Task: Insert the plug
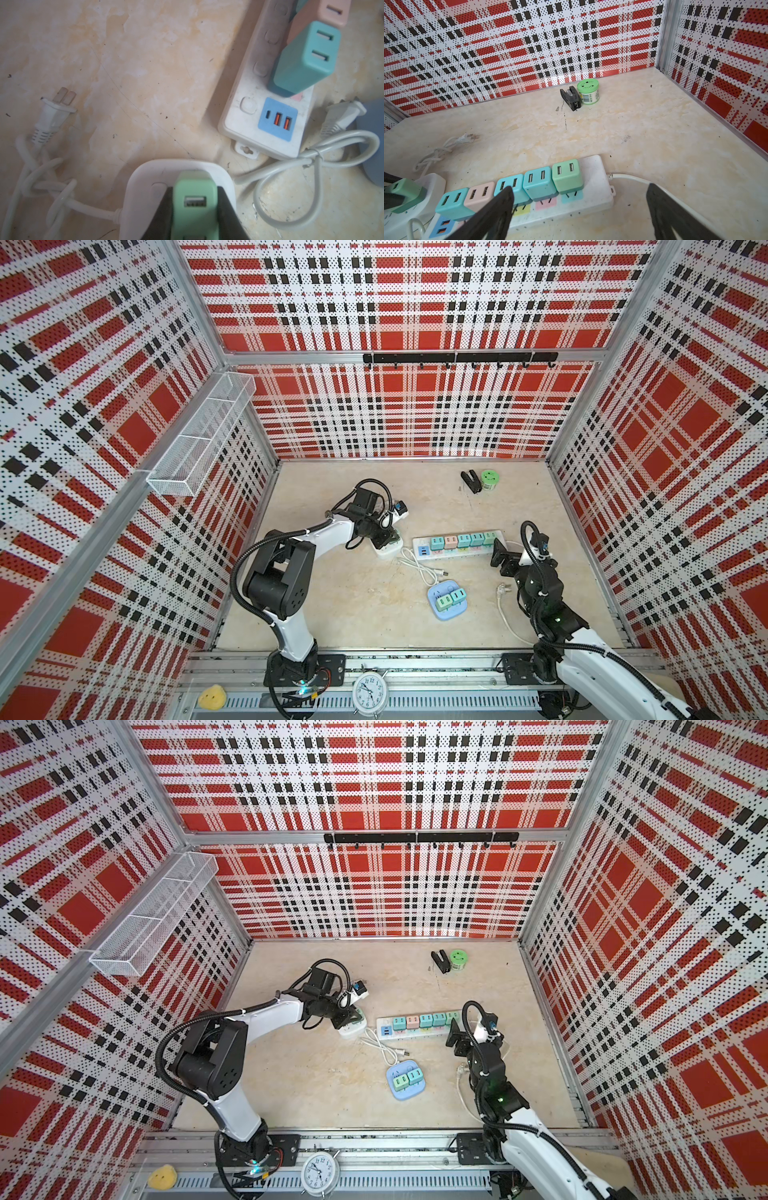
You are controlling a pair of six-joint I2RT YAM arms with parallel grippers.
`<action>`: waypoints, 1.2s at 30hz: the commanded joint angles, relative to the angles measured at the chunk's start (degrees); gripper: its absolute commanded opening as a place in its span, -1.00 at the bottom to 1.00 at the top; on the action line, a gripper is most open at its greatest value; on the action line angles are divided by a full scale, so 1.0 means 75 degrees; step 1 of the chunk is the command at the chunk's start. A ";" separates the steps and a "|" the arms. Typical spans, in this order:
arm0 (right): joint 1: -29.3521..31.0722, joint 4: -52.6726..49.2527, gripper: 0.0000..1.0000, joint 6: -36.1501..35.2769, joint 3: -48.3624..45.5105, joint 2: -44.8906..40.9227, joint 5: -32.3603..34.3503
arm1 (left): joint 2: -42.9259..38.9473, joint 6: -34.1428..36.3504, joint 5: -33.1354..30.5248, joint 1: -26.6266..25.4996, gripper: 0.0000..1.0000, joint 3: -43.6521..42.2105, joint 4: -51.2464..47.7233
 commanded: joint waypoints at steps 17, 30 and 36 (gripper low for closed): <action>-0.0037 -0.0551 1.00 0.0248 0.0643 0.0216 0.0578 | -0.2510 -0.0491 0.0144 0.0077 0.99 -0.1407 0.1109; -0.0049 -0.3312 1.00 0.0412 0.2826 -0.0114 0.0967 | -0.6826 -0.2630 -0.3689 0.0580 0.99 -0.4712 0.3922; -0.0066 -0.3534 1.00 -0.0872 0.3470 0.0314 0.1098 | -0.7716 -0.3311 -0.4371 0.1295 0.99 -0.6134 0.4317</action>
